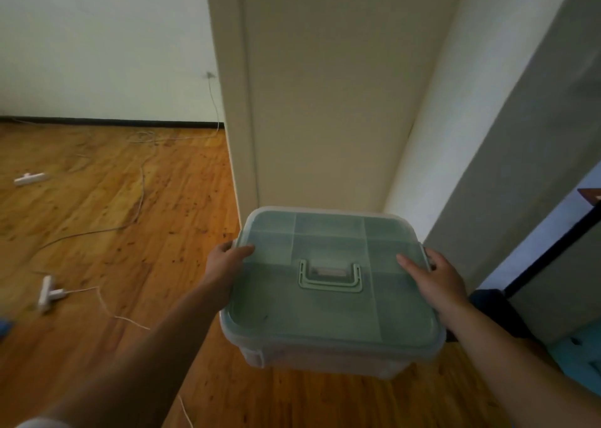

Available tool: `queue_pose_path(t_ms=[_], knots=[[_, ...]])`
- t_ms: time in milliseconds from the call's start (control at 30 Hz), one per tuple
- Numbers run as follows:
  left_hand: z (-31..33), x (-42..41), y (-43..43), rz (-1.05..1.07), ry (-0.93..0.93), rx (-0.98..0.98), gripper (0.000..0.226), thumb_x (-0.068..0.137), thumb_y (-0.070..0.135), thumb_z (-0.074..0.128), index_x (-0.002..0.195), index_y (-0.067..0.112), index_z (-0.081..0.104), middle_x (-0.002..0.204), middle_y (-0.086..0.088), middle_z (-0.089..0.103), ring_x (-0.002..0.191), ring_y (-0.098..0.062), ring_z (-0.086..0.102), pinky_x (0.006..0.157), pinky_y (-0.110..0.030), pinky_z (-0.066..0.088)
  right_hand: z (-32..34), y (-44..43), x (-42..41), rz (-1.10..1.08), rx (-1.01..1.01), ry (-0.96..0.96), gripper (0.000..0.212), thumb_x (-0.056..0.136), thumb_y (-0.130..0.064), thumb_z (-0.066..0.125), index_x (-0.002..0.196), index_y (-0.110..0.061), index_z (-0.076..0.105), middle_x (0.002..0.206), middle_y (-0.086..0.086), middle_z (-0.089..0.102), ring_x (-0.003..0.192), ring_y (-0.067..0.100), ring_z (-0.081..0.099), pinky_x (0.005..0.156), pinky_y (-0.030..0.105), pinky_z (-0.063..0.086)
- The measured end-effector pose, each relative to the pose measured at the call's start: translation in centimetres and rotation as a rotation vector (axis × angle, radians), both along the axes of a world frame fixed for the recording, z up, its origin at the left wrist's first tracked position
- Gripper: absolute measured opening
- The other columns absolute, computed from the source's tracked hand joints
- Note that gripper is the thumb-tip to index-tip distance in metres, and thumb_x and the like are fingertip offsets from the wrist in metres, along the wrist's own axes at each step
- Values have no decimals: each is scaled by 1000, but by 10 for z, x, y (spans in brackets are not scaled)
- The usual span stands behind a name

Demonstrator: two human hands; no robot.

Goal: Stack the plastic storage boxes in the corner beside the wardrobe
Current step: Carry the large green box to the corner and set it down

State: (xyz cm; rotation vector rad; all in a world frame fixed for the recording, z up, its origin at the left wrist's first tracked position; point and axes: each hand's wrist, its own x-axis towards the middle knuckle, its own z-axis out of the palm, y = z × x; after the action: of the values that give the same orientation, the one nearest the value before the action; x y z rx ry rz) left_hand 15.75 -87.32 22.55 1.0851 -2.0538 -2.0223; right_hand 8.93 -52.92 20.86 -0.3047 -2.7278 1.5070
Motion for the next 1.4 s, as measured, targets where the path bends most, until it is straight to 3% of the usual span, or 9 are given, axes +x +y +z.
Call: queue_pose_path(t_ms=[167,267,433,600,767,867,933,1133,1400], knots=[[-2,12,-36,68,-10,-3,55,88,30,66,139,19,47,111,-5,61,88,-21,61,62,-34,49,1,-41,-8,50,9,2,60,71,-62,69,122,-33,54,89,-20,54,84,14,57,74,34,49],[-5,19,-60,136,-27,-16,53,88,30,66,137,18,50,109,-5,61,92,-24,62,72,-40,49,3,-70,-15,115,29,-19,59,73,-62,68,122,-32,55,97,-13,60,91,18,60,82,39,52],[-12,29,-85,209,-52,-21,51,88,32,66,136,19,51,98,0,61,75,-14,60,60,-34,48,-5,-99,-27,189,45,-36,50,72,-63,68,113,-36,56,97,-10,62,92,21,61,85,43,52],[-20,35,-109,318,-66,-2,54,87,33,67,137,21,51,107,-2,61,83,-18,61,70,-40,49,-8,-137,-52,301,49,-22,61,74,-63,67,124,-30,55,100,-9,57,89,19,58,78,37,51],[-19,38,-129,419,-97,19,59,86,35,68,139,21,46,109,-2,56,91,-22,58,81,-46,47,-12,-174,-82,398,48,-28,63,73,-63,67,125,-29,54,110,-3,62,94,21,60,81,40,52],[-17,38,-137,463,-104,32,61,86,36,67,141,23,44,111,-3,55,83,-19,55,76,-44,46,-13,-194,-100,456,54,-18,62,74,-62,67,125,-29,55,108,-3,62,87,17,55,73,31,44],[-16,38,-141,494,-109,31,61,87,36,67,142,23,43,124,-8,56,89,-20,54,77,-44,46,-14,-205,-110,487,43,-21,63,74,-62,67,126,-28,55,110,-3,62,87,16,55,71,29,42],[-21,41,-150,593,-116,-7,60,88,35,65,142,21,43,138,-8,51,101,-21,48,91,-46,43,-17,-240,-134,576,33,-46,67,75,-58,69,131,-25,52,122,3,61,93,19,55,78,31,43],[-26,45,-161,668,-102,2,58,89,35,64,141,19,44,135,-9,51,100,-21,48,84,-42,39,-21,-275,-153,644,69,-69,75,72,-62,68,135,-26,49,131,4,57,113,27,56,94,40,46]])
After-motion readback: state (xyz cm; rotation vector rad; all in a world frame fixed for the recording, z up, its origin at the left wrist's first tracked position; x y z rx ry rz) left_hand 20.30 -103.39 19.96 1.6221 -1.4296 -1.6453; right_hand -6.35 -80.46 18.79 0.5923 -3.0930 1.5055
